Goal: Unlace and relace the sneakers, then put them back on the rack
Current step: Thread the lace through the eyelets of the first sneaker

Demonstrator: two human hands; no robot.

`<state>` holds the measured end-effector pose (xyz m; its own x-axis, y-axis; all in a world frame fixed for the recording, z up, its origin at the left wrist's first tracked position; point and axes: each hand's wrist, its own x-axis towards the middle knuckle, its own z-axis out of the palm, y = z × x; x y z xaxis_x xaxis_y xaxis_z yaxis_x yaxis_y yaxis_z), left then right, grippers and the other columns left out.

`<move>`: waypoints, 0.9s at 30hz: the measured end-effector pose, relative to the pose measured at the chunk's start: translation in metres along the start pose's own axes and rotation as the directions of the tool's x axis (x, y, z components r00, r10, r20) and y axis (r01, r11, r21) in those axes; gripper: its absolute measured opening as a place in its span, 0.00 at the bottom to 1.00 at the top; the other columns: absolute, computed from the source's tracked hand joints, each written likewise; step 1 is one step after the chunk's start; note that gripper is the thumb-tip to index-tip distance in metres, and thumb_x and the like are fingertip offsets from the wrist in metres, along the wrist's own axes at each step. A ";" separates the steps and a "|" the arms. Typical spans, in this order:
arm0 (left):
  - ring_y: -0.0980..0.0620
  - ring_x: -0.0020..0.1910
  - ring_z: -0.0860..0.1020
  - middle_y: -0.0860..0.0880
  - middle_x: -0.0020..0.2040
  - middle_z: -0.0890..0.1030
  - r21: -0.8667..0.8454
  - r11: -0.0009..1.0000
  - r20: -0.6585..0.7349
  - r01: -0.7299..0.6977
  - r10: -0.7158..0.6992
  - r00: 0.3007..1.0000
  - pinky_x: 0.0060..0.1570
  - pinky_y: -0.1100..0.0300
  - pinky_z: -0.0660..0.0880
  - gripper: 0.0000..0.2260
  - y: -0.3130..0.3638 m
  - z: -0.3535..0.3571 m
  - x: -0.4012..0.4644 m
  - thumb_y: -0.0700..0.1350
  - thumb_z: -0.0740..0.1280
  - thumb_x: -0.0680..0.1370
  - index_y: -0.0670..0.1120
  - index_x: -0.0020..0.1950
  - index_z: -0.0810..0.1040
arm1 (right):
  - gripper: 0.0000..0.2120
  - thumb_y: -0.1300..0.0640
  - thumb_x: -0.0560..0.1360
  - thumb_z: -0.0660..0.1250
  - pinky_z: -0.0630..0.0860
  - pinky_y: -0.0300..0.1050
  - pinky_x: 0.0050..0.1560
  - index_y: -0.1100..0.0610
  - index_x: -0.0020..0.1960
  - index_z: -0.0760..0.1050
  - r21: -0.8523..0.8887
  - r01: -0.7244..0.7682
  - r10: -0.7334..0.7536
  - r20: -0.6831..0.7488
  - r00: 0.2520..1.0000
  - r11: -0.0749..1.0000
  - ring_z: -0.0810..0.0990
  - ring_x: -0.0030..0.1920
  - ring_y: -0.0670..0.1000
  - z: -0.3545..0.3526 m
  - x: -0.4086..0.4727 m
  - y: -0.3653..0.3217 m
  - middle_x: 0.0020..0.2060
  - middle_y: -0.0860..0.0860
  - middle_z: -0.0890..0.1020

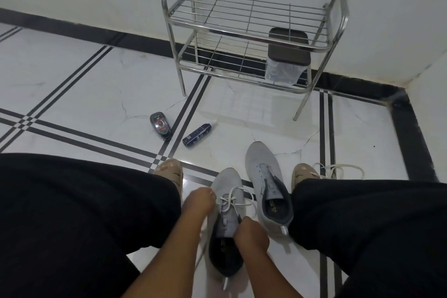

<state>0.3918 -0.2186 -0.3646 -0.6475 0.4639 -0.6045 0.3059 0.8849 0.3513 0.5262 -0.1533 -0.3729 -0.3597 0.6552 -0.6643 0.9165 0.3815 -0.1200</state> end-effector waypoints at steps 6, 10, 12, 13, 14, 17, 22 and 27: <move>0.41 0.54 0.78 0.41 0.54 0.81 -0.553 0.813 -0.092 0.183 -0.278 0.956 0.51 0.54 0.74 0.08 -0.017 0.039 -0.009 0.45 0.60 0.79 0.44 0.51 0.77 | 0.14 0.58 0.80 0.55 0.73 0.45 0.54 0.55 0.64 0.71 0.029 -0.002 0.003 -0.002 1.000 1.000 0.76 0.62 0.54 -0.003 -0.001 0.001 0.62 0.52 0.77; 0.39 0.50 0.79 0.37 0.39 0.81 -0.974 -0.221 0.165 0.041 -0.576 0.801 0.48 0.51 0.75 0.13 -0.031 0.002 0.011 0.39 0.53 0.78 0.35 0.54 0.75 | 0.15 0.57 0.81 0.54 0.73 0.45 0.54 0.55 0.64 0.71 0.060 -0.016 0.015 0.007 1.000 0.998 0.76 0.62 0.54 -0.006 0.001 0.001 0.63 0.52 0.76; 0.44 0.36 0.77 0.40 0.37 0.77 -0.992 -0.058 0.124 0.111 -0.591 0.797 0.34 0.56 0.73 0.17 -0.028 -0.004 0.017 0.41 0.55 0.78 0.33 0.62 0.72 | 0.14 0.56 0.81 0.54 0.73 0.44 0.53 0.55 0.64 0.71 0.064 -0.017 0.017 0.005 1.000 0.998 0.76 0.62 0.54 -0.007 0.001 0.000 0.62 0.52 0.77; 0.43 0.38 0.78 0.39 0.42 0.77 -0.947 0.256 0.009 0.196 -0.588 0.809 0.34 0.56 0.73 0.16 -0.020 -0.004 0.013 0.43 0.59 0.79 0.34 0.62 0.71 | 0.14 0.56 0.81 0.55 0.73 0.44 0.52 0.55 0.64 0.71 0.064 -0.020 0.020 0.005 1.000 0.998 0.76 0.62 0.54 -0.007 0.001 -0.001 0.62 0.52 0.77; 0.42 0.44 0.79 0.40 0.49 0.78 -0.793 0.564 -0.119 0.231 -0.515 0.849 0.38 0.56 0.74 0.16 -0.013 0.001 0.008 0.45 0.62 0.78 0.37 0.63 0.69 | 0.14 0.56 0.81 0.55 0.73 0.44 0.52 0.55 0.64 0.71 0.065 -0.022 0.021 0.006 1.000 0.998 0.76 0.62 0.54 -0.007 0.001 -0.001 0.62 0.52 0.77; 0.44 0.54 0.77 0.43 0.56 0.79 -0.270 0.943 -0.062 0.193 -0.217 0.974 0.51 0.56 0.73 0.13 -0.006 0.027 -0.008 0.51 0.62 0.78 0.45 0.59 0.73 | 0.14 0.56 0.81 0.55 0.73 0.45 0.53 0.55 0.64 0.71 0.064 -0.023 0.022 0.015 1.000 0.998 0.76 0.62 0.54 -0.007 0.001 -0.002 0.63 0.52 0.76; 0.43 0.59 0.76 0.41 0.58 0.79 -0.274 0.915 -0.015 0.297 -0.313 0.950 0.57 0.56 0.72 0.15 -0.010 0.029 -0.005 0.46 0.59 0.81 0.39 0.63 0.76 | 0.15 0.55 0.81 0.54 0.73 0.45 0.54 0.54 0.65 0.71 0.069 -0.050 0.048 0.021 0.999 0.996 0.75 0.63 0.54 -0.011 0.002 0.001 0.63 0.52 0.76; 0.42 0.53 0.79 0.42 0.55 0.80 -0.119 0.904 -0.204 0.411 -0.427 0.881 0.42 0.55 0.73 0.13 -0.028 0.028 -0.009 0.45 0.60 0.80 0.40 0.59 0.78 | 0.15 0.55 0.81 0.55 0.74 0.47 0.55 0.54 0.65 0.71 0.096 -0.074 0.071 0.035 0.997 0.993 0.75 0.63 0.54 -0.012 0.004 0.003 0.63 0.53 0.76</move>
<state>0.4090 -0.2465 -0.3892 -0.8434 0.0219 -0.5368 -0.0725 0.9854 0.1541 0.5254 -0.1420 -0.3675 -0.2875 0.6572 -0.6968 0.9531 0.2680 -0.1405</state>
